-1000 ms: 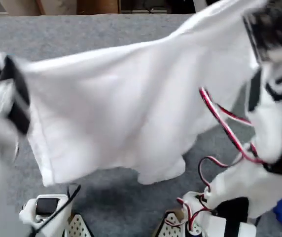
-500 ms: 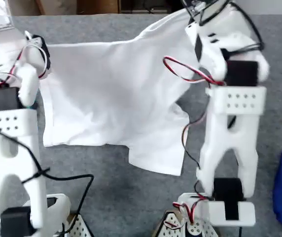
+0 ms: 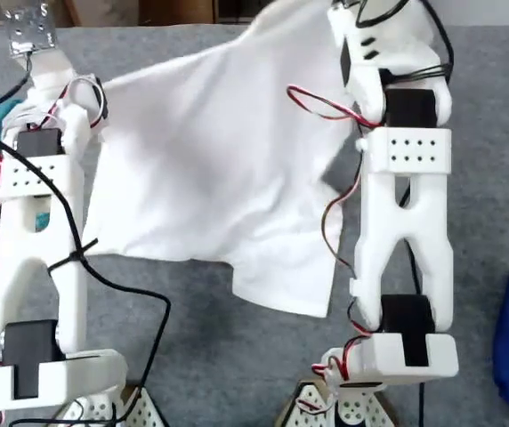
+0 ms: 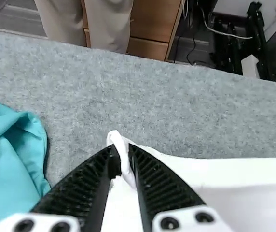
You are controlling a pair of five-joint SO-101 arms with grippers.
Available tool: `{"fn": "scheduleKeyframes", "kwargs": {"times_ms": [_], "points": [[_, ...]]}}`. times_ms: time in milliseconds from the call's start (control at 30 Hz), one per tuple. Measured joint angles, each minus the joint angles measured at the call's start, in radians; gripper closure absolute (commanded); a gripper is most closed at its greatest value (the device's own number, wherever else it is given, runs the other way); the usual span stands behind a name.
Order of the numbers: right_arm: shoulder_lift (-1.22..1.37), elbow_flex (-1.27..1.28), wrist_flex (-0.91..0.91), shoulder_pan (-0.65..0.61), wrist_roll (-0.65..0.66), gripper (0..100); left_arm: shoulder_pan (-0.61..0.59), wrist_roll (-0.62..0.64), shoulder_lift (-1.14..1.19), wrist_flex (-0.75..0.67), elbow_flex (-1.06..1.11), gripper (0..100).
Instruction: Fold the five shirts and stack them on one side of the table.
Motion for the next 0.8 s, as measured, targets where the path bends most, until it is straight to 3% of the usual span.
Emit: {"fn": "scheduleKeyframes", "kwargs": {"times_ms": [167, 400, 800], "points": [[0.006, 0.005, -0.117, -0.025, 0.104, 99.3, 0.000, 0.000, 0.000, 0.094, -0.127, 98], [0.040, 0.058, -0.109, -0.055, 0.236, 99.3, 0.000, 0.000, 0.000, 0.176, -0.261, 98], [0.068, 0.060, 0.261, -0.055, 0.224, 99.3, 0.000, 0.000, 0.009, 0.176, -0.278, 98]]}}
